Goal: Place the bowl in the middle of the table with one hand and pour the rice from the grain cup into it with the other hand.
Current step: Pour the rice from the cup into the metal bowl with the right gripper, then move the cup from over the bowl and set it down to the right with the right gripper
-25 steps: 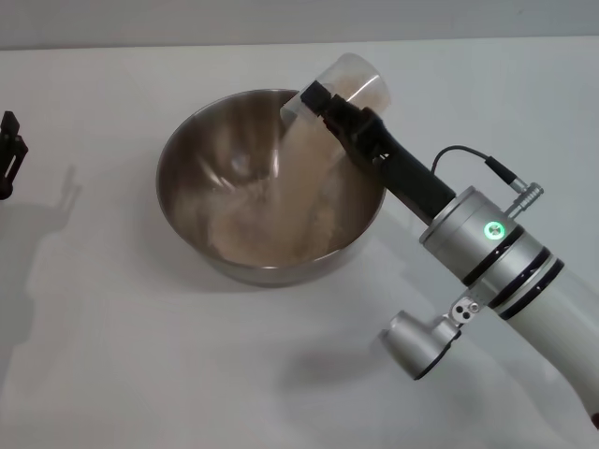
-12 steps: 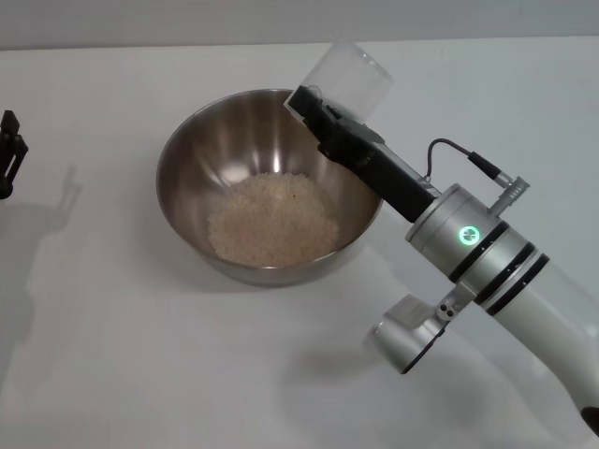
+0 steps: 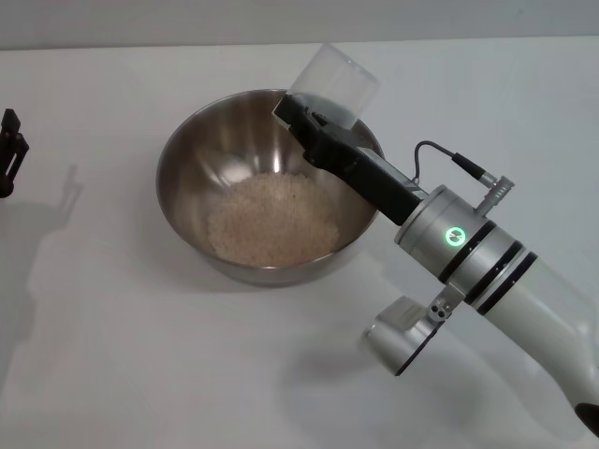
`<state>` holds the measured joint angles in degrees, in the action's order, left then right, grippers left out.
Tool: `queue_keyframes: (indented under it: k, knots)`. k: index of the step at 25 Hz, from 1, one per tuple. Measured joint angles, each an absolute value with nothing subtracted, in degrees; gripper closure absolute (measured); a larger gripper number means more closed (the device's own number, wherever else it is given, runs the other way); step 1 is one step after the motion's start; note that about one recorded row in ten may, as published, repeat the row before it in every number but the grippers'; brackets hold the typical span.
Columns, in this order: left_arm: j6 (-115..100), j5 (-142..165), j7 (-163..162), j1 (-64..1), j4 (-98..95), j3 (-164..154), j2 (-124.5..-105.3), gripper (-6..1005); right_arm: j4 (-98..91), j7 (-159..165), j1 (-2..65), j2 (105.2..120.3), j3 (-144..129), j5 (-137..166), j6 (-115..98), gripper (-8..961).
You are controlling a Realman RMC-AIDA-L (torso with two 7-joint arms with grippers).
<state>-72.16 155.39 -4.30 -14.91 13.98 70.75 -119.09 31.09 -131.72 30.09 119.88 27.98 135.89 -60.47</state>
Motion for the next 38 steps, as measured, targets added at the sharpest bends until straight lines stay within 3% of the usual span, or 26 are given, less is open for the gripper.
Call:
queue_keyframes:
  k: [6, 24, 32, 38]
  knots:
    - [-72.2, 155.5, -4.3, -14.9, 14.0, 70.8, -119.09, 197, 32.0, -124.8, 30.0, 119.88, 28.6, 135.8, -60.6, 938]
    - [-72.2, 155.5, -4.3, -14.9, 14.1, 69.9, -119.09, 197, 33.7, -54.9, 28.3, 119.69, 28.9, 126.2, -72.7, 938]
    - [-72.2, 155.4, -4.3, -14.7, 14.1, 69.4, -119.09, 197, 25.0, -11.4, 28.0, 119.46, 33.5, 126.0, -78.1, 938]
    - [-72.2, 155.4, -4.3, -14.7, 14.2, 69.3, -119.09, 197, 16.5, 2.5, 27.4, 119.58, 39.9, 125.9, -79.0, 939]
